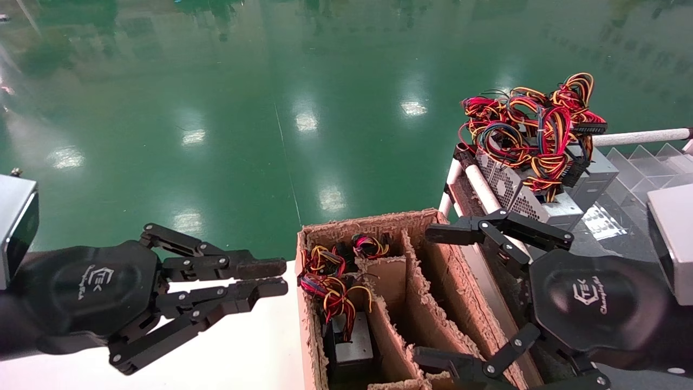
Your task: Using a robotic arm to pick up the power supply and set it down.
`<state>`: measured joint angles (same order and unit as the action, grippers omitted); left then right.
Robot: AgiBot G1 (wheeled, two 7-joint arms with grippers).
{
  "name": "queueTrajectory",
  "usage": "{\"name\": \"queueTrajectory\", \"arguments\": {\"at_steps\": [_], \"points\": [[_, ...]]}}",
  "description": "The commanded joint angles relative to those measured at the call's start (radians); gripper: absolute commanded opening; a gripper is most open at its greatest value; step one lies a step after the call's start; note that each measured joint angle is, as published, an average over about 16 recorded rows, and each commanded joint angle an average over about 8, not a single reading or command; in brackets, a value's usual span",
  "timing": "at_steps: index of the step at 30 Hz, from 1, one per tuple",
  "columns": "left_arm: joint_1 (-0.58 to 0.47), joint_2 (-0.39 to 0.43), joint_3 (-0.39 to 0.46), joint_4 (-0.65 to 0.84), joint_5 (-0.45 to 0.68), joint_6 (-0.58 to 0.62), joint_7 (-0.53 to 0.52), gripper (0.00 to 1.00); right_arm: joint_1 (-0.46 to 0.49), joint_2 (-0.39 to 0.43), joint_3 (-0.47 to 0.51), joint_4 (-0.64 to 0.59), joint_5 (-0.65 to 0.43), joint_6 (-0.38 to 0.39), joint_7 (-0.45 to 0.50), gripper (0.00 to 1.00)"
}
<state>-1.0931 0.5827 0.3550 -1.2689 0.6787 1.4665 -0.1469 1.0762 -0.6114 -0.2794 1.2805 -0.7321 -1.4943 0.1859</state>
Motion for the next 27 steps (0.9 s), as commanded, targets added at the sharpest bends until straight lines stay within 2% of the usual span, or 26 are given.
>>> {"name": "queueTrajectory", "arguments": {"at_steps": [1,4,5,12,13,27], "points": [[0.0,0.0,0.0,0.0,0.0,0.0,0.0,0.0,0.0,0.0,0.0,0.0,0.0,0.0,0.0,1.0],[0.0,0.0,0.0,0.0,0.0,0.0,0.0,0.0,0.0,0.0,0.0,0.0,0.0,0.0,0.0,1.0],[0.0,0.0,0.0,0.0,0.0,0.0,0.0,0.08,0.0,0.0,0.0,0.0,0.0,0.0,0.0,1.0],[0.0,0.0,0.0,0.0,0.0,0.0,0.0,0.95,0.0,0.0,0.0,0.0,0.0,0.0,0.0,1.0],[0.0,0.0,0.0,0.0,0.0,0.0,0.0,1.0,0.0,0.0,0.0,0.0,0.0,0.0,0.0,1.0],[0.0,0.0,0.0,0.0,0.0,0.0,0.0,1.0,-0.002,-0.003,-0.002,-0.004,-0.005,0.003,-0.002,1.0]]}}
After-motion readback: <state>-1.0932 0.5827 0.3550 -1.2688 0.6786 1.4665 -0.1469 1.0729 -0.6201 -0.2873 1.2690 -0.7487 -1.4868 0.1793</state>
